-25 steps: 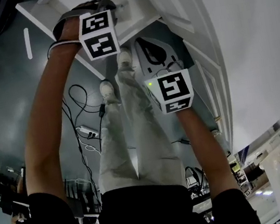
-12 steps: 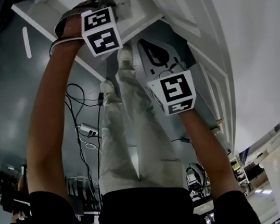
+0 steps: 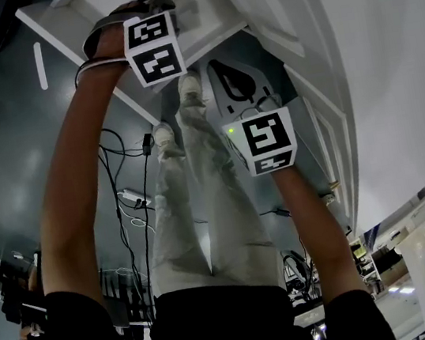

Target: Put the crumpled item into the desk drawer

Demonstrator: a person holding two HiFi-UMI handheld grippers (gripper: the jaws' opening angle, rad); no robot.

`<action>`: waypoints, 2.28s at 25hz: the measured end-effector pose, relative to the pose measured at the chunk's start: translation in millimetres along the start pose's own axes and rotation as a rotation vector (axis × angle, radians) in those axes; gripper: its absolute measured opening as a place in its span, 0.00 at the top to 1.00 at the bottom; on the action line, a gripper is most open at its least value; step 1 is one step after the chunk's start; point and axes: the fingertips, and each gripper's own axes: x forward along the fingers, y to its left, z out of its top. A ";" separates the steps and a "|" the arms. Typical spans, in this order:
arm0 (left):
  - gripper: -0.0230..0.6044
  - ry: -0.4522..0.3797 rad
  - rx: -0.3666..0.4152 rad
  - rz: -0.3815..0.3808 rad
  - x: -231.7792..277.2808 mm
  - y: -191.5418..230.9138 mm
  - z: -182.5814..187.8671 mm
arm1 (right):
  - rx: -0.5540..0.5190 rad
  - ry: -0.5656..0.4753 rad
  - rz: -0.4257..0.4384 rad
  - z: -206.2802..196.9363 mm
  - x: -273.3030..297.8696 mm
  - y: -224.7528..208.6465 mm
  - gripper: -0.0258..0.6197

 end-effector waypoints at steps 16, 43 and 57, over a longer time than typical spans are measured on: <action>0.72 -0.005 -0.022 0.012 -13.6 5.3 0.3 | -0.004 0.002 0.004 4.6 -4.1 5.1 0.97; 0.95 -0.088 -0.118 0.088 -95.2 11.1 26.7 | -0.003 -0.014 -0.016 39.9 -46.0 11.4 0.97; 0.95 -0.182 -0.230 0.177 -178.0 1.0 38.9 | -0.011 -0.075 -0.072 77.7 -94.4 28.1 0.97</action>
